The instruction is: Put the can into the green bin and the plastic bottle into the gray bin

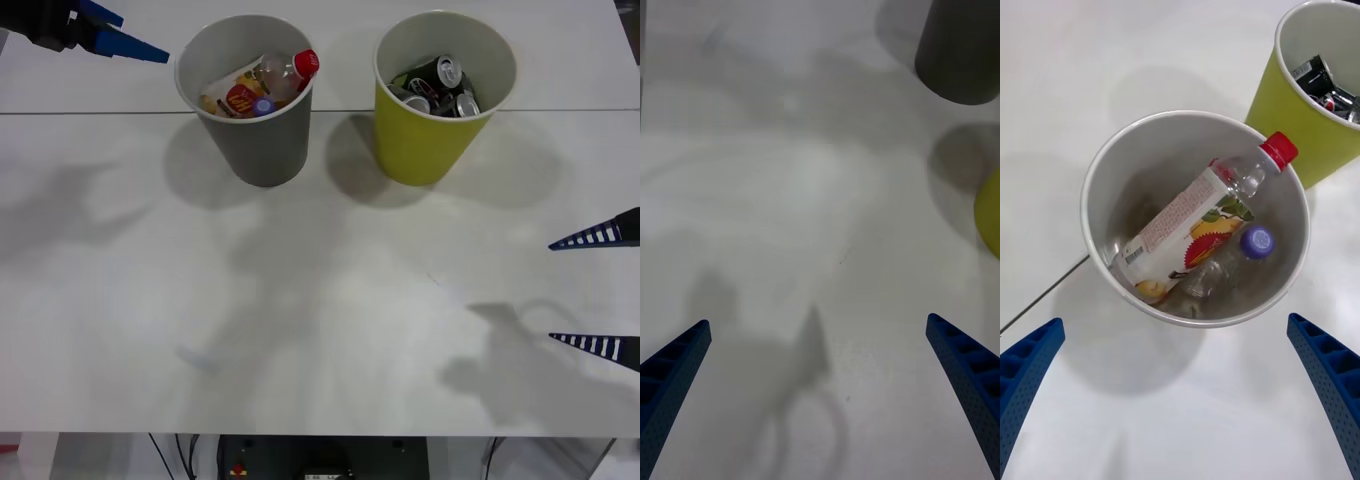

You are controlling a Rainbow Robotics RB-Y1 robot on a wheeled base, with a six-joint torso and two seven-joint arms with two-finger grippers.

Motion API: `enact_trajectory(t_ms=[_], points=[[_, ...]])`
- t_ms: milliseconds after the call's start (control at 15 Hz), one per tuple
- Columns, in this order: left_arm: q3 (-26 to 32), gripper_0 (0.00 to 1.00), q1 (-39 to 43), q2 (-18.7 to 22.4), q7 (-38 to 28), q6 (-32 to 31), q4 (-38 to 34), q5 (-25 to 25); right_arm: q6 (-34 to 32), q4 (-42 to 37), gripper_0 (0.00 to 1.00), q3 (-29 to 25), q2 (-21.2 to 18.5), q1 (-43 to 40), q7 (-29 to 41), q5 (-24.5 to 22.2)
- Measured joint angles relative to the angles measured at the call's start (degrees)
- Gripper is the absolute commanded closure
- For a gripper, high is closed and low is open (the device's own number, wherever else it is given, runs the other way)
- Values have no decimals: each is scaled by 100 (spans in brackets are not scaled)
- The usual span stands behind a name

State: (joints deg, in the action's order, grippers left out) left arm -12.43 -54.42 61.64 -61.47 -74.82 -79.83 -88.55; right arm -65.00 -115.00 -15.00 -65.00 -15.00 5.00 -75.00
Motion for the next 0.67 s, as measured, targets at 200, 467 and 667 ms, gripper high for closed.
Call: enact_trajectory(t_ms=[200,467,667], points=[[965,0,1131,15,788,-4,-538,6,0,0,0,0,0,0,0,0],[1752,0,2341,15,1968,-28,-1187,98,0,0,0,0,0,0,0,0],[2161,0,3040,10,2913,-333,-1441,274,0,0,0,0,0,0,0,0]])
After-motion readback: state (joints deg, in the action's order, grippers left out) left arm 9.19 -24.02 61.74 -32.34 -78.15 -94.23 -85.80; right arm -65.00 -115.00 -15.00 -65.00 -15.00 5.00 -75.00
